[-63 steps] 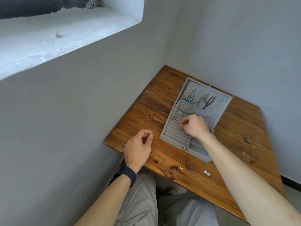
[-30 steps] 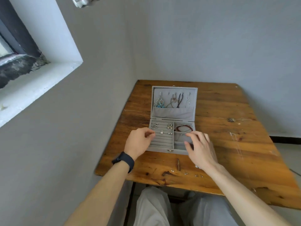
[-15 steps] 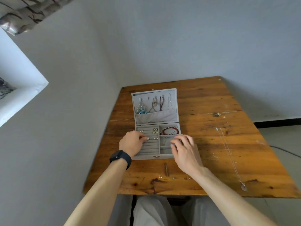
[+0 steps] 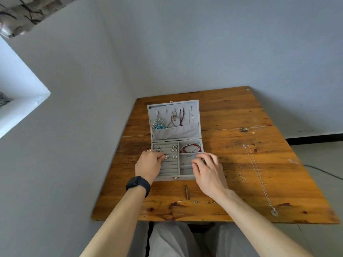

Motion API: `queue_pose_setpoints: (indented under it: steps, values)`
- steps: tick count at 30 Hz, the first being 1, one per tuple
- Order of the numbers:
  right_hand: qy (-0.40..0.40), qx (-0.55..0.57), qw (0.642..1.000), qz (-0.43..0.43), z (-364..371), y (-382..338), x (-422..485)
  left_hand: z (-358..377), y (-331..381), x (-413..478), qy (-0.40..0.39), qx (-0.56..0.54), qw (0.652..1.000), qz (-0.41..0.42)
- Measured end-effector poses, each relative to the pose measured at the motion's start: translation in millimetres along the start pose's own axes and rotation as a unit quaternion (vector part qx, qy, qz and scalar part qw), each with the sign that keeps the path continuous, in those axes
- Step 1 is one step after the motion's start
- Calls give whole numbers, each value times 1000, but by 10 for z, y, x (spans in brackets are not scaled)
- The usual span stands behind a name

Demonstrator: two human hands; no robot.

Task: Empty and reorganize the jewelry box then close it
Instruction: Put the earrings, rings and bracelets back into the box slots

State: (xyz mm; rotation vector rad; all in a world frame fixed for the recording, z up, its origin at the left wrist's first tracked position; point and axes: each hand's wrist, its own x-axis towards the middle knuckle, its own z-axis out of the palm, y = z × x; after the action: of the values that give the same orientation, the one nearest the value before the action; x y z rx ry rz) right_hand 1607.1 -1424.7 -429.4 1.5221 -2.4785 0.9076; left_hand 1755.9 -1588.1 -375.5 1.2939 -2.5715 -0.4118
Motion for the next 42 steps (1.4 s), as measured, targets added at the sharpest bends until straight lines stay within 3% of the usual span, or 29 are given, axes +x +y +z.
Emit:
queue_pose_setpoints:
  steps: [7, 21, 28, 42]
  values:
    - [0, 2, 1000, 3, -1, -9, -2, -60, -67, -8, -32, 33, 997, 62]
    - [-4, -15, 1000, -24, -25, -370, 371, -49, -130, 52, -32, -33, 998, 37]
    - [-96, -70, 993, -2, 195, -678, 699, -23, -183, 112, -40, -87, 995, 3]
    - [-143, -94, 984, -52, 187, -662, 812, 17, -301, 139, -35, -128, 991, 31]
